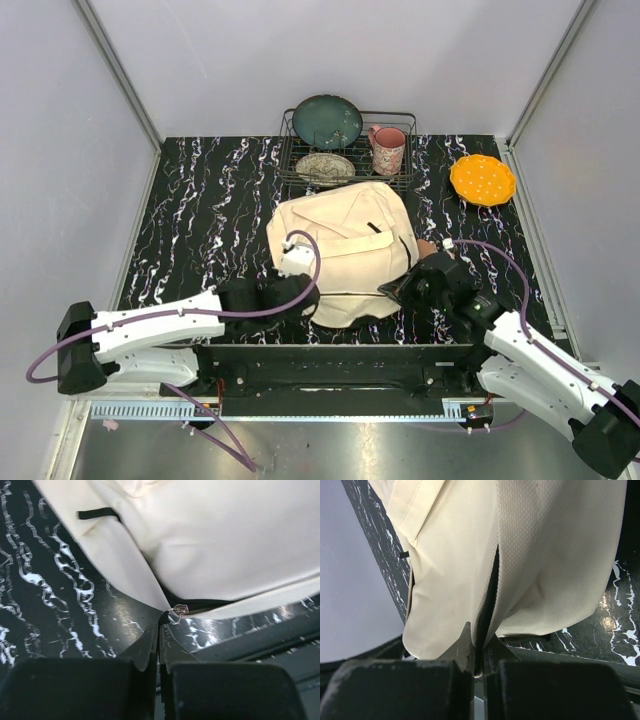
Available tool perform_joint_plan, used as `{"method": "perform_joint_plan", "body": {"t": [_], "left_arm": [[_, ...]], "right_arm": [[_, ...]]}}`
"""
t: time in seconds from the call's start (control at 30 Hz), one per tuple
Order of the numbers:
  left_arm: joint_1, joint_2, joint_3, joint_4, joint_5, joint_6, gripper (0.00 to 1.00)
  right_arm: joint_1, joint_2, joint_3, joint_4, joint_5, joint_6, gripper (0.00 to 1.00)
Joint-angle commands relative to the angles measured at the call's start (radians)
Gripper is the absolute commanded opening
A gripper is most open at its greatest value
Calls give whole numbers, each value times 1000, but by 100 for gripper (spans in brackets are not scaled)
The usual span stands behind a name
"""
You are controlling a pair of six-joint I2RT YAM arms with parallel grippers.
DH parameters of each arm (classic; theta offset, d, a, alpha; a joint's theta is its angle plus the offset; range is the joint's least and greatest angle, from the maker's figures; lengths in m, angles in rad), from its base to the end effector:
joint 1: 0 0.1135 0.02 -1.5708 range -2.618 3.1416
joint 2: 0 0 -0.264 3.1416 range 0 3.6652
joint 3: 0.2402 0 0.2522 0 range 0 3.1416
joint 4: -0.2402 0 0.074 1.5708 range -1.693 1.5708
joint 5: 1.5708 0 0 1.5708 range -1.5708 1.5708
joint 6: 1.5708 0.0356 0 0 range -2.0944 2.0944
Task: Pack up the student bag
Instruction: Zip the student bag at the center of the board.
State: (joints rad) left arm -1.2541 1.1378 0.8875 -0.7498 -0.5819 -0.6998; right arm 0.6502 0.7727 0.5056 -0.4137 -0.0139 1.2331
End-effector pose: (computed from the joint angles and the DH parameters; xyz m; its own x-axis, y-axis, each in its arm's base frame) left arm 0.0863 -0.2006 0.2633 -0.6522 0.2625 -0.7111 0.3678 0.9299 0.0059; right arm 0.1336 0.1022 0.2220 -0.7452 0.6185 -0.2492 0.2693 0.6210 0.7361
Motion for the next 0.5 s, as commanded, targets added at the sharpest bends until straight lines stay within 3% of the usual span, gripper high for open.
{"method": "perform_joint_plan", "body": {"t": [0.0,0.13,0.23,0.27,0.3,0.47], "left_arm": [[108,-46,-32,-131,-38,28,0],[180,-12,-15,-118,-21,75,0],[176,14,16,-68,31,109,0],[171,19,24,-28,48,118,0],[164,20,40,-13,69,126,0],[91,49,113,38,94,155,0]], "right_arm": [[-14,-19,60,-57,130,-61,0],[-14,-47,59,-80,144,-72,0],[-14,-43,63,-44,74,-73,30],[-15,-35,65,-30,39,-73,57],[-14,-30,73,-20,-33,-70,66],[2,-84,76,-14,-132,31,77]]}}
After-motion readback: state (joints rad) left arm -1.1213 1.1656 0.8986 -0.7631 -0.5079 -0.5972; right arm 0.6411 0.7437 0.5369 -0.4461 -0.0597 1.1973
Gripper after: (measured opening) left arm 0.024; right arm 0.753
